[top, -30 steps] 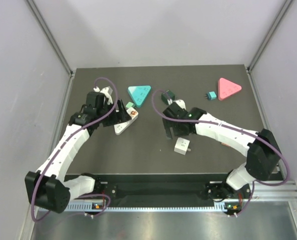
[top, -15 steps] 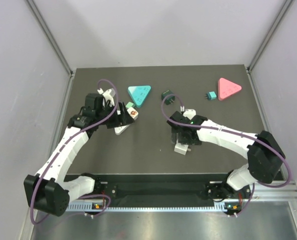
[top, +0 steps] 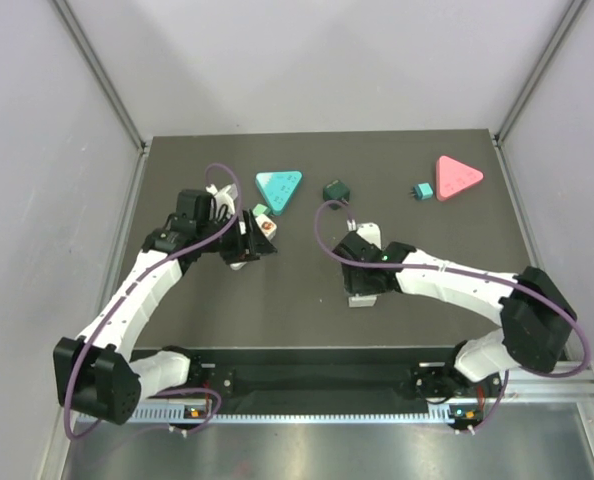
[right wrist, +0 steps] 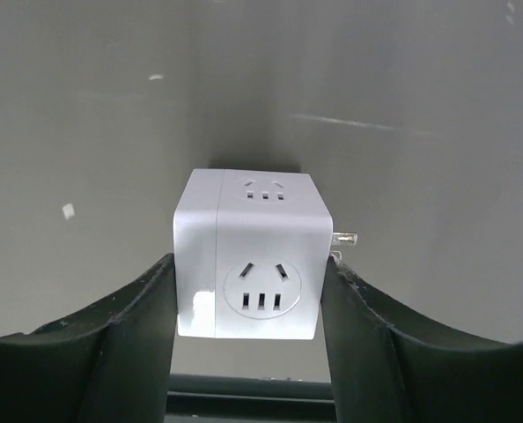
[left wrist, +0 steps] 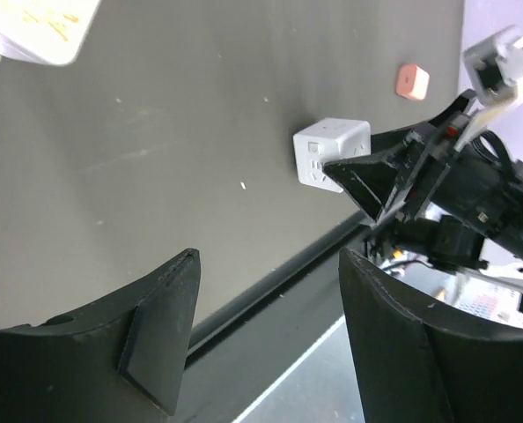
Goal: Insert the plug
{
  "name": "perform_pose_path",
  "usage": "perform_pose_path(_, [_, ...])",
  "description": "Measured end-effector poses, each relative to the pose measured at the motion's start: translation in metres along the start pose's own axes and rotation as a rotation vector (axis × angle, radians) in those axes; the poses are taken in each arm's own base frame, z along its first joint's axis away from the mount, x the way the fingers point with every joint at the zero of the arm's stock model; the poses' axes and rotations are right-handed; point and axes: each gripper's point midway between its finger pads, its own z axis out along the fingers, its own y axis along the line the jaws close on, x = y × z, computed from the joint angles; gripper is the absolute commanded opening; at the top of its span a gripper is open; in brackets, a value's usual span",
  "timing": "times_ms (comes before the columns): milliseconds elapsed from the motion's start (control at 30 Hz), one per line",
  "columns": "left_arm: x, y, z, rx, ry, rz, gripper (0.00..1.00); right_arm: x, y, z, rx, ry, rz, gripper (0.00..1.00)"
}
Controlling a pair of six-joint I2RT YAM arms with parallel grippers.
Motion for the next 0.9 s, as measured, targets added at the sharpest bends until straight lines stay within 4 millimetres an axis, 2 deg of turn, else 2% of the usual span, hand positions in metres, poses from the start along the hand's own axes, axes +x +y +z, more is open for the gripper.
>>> perform_pose_path(100, [0.006,-0.004,0.004,0.033,0.028,-0.034,0.72,-0.006,0.011,-0.013,-0.066,-0.054,-0.055,0.13])
perform_pose_path(233, [0.014,-0.009,0.009,0.066,0.050,-0.072,0.79,-0.022,0.035,-0.034,-0.208,-0.171,-0.079,0.00])
perform_pose_path(400, [0.026,-0.014,0.019,0.087,0.071,-0.106,0.85,-0.027,0.068,-0.046,-0.333,-0.264,-0.113,0.00])
perform_pose_path(633, [0.029,-0.028,0.026,0.109,0.065,-0.097,0.79,-0.024,0.115,-0.074,-0.466,-0.381,-0.195,0.00])
perform_pose_path(733, [0.032,-0.027,0.030,0.113,0.066,-0.110,0.75,-0.026,0.125,-0.084,-0.486,-0.427,-0.216,0.00])
perform_pose_path(900, [0.044,-0.020,0.036,0.095,0.089,-0.160,0.75,-0.041,0.133,-0.098,-0.492,-0.500,-0.200,0.00])
